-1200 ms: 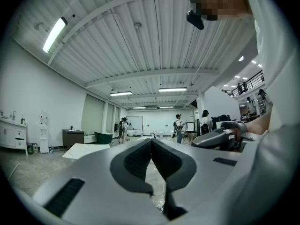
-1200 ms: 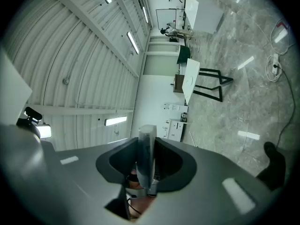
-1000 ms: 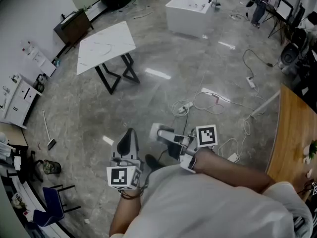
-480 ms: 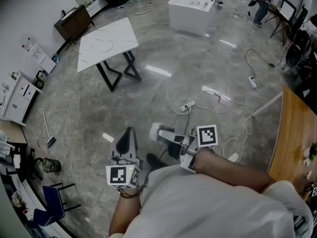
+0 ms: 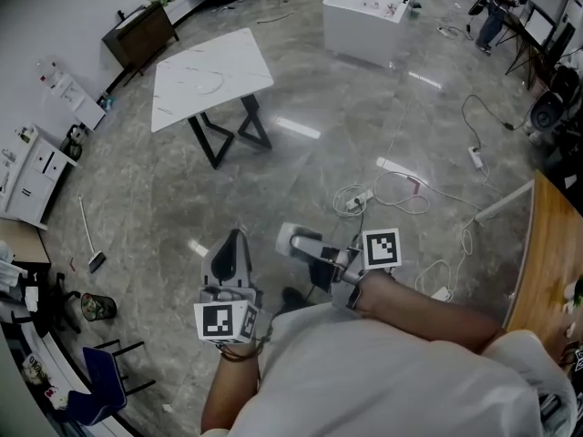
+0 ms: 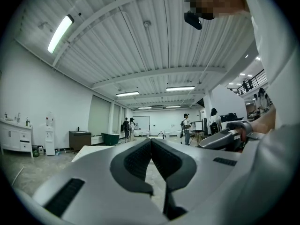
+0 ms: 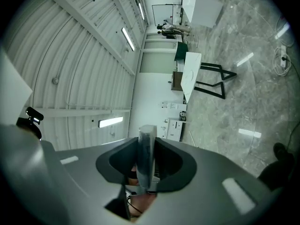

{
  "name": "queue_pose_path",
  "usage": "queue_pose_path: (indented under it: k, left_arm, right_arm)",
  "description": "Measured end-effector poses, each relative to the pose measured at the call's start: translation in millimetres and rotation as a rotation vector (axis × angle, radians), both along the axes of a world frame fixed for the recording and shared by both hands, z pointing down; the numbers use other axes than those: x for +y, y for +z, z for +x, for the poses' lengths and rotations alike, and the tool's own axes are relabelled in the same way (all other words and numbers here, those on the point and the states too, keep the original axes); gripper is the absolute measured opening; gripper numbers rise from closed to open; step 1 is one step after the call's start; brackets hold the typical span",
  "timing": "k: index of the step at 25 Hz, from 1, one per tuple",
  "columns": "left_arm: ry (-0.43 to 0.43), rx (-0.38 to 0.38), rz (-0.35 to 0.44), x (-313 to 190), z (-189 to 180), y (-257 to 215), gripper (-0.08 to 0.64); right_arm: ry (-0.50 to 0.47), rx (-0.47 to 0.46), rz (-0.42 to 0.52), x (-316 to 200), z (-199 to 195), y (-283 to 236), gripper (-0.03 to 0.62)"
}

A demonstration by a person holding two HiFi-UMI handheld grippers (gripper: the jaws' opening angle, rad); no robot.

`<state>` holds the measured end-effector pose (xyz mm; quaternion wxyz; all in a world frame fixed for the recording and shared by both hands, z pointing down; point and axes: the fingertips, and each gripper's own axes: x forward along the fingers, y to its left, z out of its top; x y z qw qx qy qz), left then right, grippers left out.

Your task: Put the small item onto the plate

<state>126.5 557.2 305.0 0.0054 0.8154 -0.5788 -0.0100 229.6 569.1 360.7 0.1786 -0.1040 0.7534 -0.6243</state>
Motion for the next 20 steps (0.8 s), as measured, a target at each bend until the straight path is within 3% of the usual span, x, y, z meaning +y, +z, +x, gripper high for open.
queue_pose_path:
  k: [9, 20]
  left_arm:
    - [0.016, -0.017, 0.001, -73, -117, -13, 0.006]
    - [-0.101, -0.006, 0.025, -118, -222, -7, 0.006]
  right_arm:
    - [0.028, -0.028, 0.039, -84, -129, -22, 0.109]
    - [-0.074, -0.014, 0.021, -140, -239, -11, 0.109]
